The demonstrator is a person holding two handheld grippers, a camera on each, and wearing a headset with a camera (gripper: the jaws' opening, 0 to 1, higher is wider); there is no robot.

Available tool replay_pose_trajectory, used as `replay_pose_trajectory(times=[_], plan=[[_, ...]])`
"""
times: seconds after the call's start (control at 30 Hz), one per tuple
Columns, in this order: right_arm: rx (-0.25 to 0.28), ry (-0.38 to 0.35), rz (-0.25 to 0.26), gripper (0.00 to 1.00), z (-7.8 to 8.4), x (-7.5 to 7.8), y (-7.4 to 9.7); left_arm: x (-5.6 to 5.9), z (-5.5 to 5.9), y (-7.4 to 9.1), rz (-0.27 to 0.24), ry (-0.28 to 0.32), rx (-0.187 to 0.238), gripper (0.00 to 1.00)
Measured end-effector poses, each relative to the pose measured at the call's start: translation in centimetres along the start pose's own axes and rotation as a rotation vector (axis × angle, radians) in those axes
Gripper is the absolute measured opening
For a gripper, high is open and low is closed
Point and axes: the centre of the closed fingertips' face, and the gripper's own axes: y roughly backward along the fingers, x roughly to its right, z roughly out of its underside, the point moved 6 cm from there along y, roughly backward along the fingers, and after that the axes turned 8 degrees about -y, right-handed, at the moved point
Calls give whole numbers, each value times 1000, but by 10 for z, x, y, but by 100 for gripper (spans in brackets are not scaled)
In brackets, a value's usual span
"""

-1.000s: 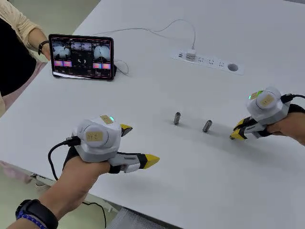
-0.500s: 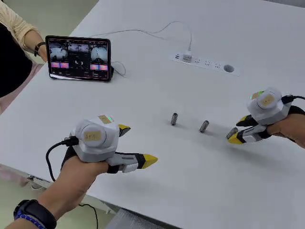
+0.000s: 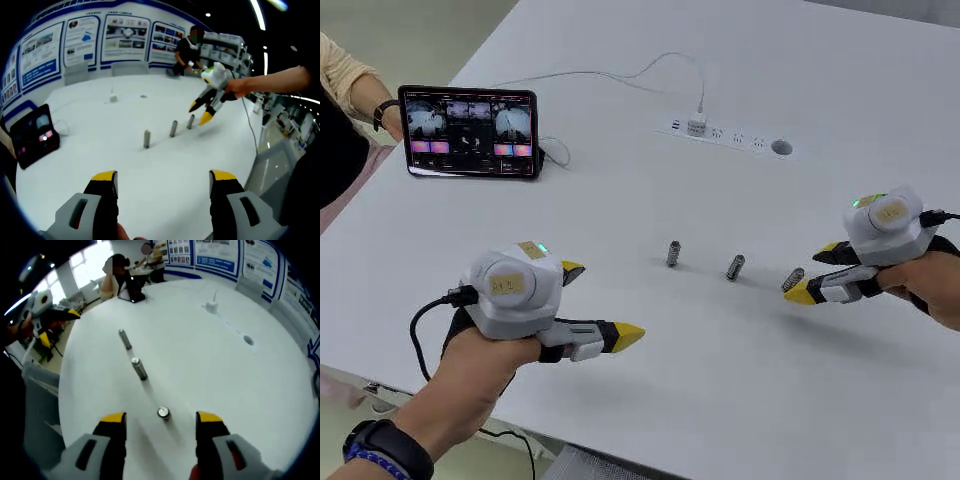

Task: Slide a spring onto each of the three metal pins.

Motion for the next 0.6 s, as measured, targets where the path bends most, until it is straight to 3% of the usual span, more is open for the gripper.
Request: replay_pose_trajectory(times=[0.6], plan=[[112,-107,32,64,10,-13,13,-6,-15,-1,-2,24,43,85]])
